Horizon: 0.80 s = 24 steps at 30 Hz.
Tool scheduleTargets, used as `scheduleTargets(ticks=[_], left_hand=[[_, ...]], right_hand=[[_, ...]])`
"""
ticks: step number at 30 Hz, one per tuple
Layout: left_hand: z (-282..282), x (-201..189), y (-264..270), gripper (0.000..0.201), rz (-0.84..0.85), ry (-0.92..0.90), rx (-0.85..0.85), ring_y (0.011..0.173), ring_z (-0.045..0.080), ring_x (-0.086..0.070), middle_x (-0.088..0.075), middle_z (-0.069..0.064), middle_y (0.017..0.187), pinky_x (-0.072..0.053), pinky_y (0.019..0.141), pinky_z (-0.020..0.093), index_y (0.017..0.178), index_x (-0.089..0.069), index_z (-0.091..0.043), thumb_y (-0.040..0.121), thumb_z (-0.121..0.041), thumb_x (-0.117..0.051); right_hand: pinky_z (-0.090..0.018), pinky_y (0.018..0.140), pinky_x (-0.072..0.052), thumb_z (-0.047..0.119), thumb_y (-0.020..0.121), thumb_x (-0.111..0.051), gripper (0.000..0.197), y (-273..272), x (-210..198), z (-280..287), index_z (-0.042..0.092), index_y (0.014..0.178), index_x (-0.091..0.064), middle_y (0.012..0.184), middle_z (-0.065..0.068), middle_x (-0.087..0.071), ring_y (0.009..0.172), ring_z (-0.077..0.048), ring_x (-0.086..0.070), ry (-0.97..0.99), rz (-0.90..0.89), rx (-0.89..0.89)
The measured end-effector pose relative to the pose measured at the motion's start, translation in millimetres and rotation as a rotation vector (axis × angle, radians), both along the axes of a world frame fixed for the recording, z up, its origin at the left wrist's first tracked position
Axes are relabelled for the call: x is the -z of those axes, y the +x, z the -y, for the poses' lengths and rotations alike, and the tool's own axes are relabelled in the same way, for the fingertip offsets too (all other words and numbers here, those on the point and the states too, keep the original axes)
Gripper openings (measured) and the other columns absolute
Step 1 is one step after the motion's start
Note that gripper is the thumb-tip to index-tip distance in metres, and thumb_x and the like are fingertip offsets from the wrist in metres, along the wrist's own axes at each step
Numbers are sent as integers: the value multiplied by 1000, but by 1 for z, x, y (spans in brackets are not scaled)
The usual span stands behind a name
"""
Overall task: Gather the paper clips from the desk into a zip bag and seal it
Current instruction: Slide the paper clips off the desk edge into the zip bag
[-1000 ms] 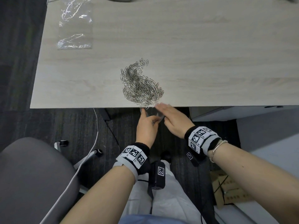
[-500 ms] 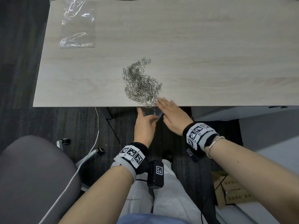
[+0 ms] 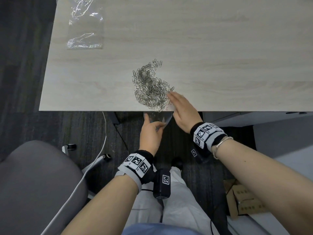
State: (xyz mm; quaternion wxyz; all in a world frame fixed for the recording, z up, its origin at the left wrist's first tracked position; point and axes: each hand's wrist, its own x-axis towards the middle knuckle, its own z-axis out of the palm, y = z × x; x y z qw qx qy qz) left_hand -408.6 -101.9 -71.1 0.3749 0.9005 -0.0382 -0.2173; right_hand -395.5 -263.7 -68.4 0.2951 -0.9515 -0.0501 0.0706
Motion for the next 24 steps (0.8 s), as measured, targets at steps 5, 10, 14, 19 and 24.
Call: scheduleTargets(ticks=[5, 10, 14, 19, 24], left_hand=[[-8, 2, 3, 21, -2, 0, -16, 137, 28, -34, -12, 25, 154, -28, 104, 18, 106, -71, -12, 89, -10, -59], [-9, 4, 5, 19, 3, -13, -1, 134, 30, -39, -13, 26, 153, -36, 107, 28, 104, -71, -14, 89, -15, -61], [-8, 5, 6, 18, 0, -16, 17, 123, 29, -51, -12, 25, 154, -42, 102, 30, 103, -72, -16, 89, -16, -60], [-10, 5, 7, 15, 5, -1, 40, 125, 32, -48, -13, 26, 153, -41, 99, 27, 91, -72, -10, 90, -14, -57], [-10, 8, 5, 16, 12, -49, 22, 133, 29, -40, -18, 23, 153, -38, 108, 32, 100, -73, -14, 88, -15, -62]], right_hand=[[-29, 118, 3, 11, 93, -34, 59, 2, 7, -12, 10, 148, -12, 158, -9, -6, 146, -19, -2, -156, -90, -66], [-31, 118, 5, 12, 94, -34, 60, -14, 5, -22, 9, 148, -11, 158, -9, -5, 146, -18, 0, -172, -100, -145], [-27, 117, 6, 9, 93, -35, 59, -22, 6, -29, 9, 148, -13, 158, -7, -7, 146, -16, -1, -123, -103, -193], [-24, 117, -3, 3, 89, -36, 58, -31, 2, -31, 10, 146, -26, 156, -5, -17, 145, -15, -11, 15, -130, -215], [-31, 116, -20, 4, 88, -36, 54, -22, -1, -19, 10, 142, -34, 149, -9, -33, 139, -21, -28, 67, -2, -47]])
